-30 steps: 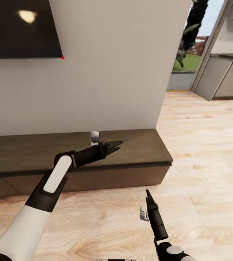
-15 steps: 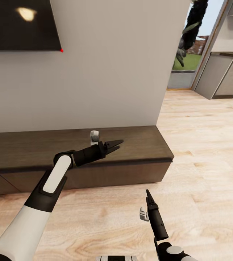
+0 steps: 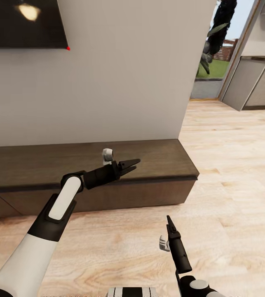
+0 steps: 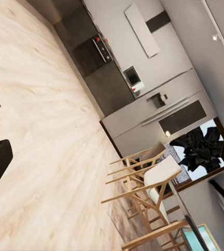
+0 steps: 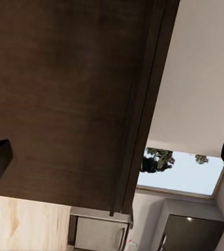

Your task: Place each of the two pumpkins and all three candles from the living room inside a cabinet in the living room (use any cabinet), then make sure every cabinet is closed, and position the cauldron so it is next to a table in the living room.

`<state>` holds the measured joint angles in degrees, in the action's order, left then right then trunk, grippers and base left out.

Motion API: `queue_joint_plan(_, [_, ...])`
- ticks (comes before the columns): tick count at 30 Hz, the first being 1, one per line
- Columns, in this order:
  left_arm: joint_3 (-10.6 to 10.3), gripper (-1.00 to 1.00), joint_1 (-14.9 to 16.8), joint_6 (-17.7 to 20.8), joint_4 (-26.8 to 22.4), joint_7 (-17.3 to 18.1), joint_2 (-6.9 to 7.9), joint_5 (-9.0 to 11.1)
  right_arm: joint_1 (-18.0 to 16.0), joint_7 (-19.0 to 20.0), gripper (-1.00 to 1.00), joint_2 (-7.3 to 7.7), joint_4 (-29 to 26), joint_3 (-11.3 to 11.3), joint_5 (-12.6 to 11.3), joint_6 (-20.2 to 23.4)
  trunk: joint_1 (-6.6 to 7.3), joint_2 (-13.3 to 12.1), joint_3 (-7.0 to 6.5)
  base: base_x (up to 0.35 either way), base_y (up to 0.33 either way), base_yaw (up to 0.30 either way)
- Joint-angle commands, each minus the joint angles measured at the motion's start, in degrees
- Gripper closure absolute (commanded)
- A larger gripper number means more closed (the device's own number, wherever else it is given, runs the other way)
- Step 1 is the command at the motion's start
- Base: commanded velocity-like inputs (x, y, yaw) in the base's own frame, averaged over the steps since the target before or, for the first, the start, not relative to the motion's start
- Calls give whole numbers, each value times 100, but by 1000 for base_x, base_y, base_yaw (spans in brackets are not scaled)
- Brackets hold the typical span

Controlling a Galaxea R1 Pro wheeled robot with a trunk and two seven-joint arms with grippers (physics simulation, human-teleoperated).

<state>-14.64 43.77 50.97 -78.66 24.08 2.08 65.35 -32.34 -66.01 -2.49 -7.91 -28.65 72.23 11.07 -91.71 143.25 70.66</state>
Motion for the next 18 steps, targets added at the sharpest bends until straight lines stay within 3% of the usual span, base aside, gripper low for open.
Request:
queue_joint_plan(1, [1, -100, 0, 1, 0, 0, -1, 4, 0, 0, -100, 6, -4, 3, -3, 0, -2, 2, 23, 0, 0, 0])
queue_joint_plan(7, [-1, -100, 0, 1, 0, 0, -2, 4, 0, 6, -100, 14, -87, 39, -62, -28, -18, 10, 156, 0, 0, 0])
queue_joint_plan(12, [-4, -100, 0, 1, 1, 0, 1, 4, -7, 16, -100, 6, -110, 43, -346, -50, -31, 16, 267, 0, 0, 0])
queue_joint_plan(18, [-4, -100, 0, 1, 8, 0, 1, 4, -9, 16, -100, 3, -114, 44, -390, -52, -46, 24, 399, 0, 0, 0])
